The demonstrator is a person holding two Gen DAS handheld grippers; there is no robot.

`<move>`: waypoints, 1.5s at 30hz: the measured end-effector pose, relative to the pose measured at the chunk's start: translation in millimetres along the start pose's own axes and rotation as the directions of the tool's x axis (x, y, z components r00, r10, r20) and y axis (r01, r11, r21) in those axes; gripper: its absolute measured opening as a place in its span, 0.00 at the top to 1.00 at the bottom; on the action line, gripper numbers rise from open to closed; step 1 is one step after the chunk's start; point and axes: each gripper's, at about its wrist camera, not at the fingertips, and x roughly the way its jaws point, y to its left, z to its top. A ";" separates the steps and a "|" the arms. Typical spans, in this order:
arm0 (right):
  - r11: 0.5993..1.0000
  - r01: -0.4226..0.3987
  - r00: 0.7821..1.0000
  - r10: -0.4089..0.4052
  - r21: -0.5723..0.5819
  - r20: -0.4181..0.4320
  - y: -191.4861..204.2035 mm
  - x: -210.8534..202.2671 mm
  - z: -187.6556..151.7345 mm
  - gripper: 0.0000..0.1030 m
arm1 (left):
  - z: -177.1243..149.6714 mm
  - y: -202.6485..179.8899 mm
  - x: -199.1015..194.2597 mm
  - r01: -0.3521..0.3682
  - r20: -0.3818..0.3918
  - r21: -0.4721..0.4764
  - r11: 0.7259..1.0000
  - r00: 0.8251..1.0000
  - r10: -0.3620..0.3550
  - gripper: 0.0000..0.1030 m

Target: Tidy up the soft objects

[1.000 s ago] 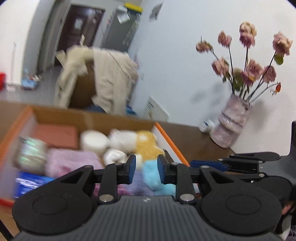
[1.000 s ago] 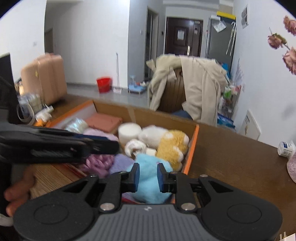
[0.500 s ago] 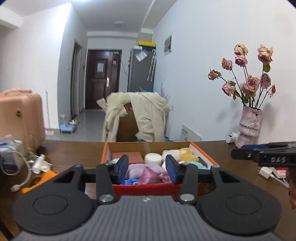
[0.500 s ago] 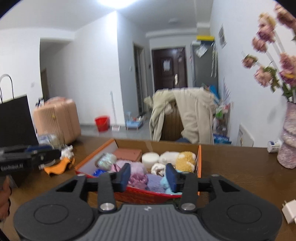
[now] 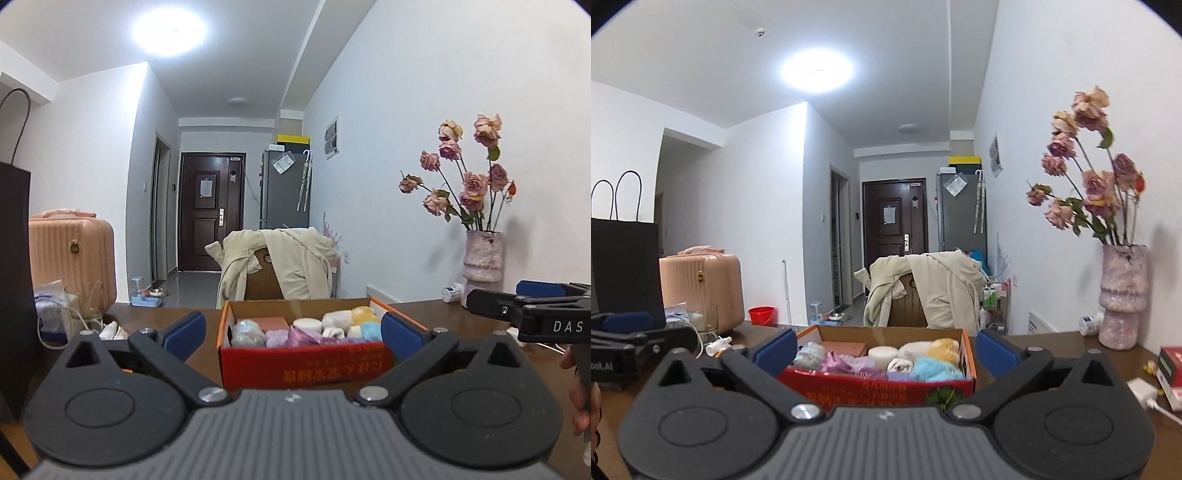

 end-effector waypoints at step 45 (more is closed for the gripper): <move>0.995 0.027 0.997 -0.021 0.099 -0.070 69.3 -171.4 -113.2 0.00 | -98.7 -13.6 -170.1 -0.056 -0.033 0.015 0.998 0.998 0.057 0.00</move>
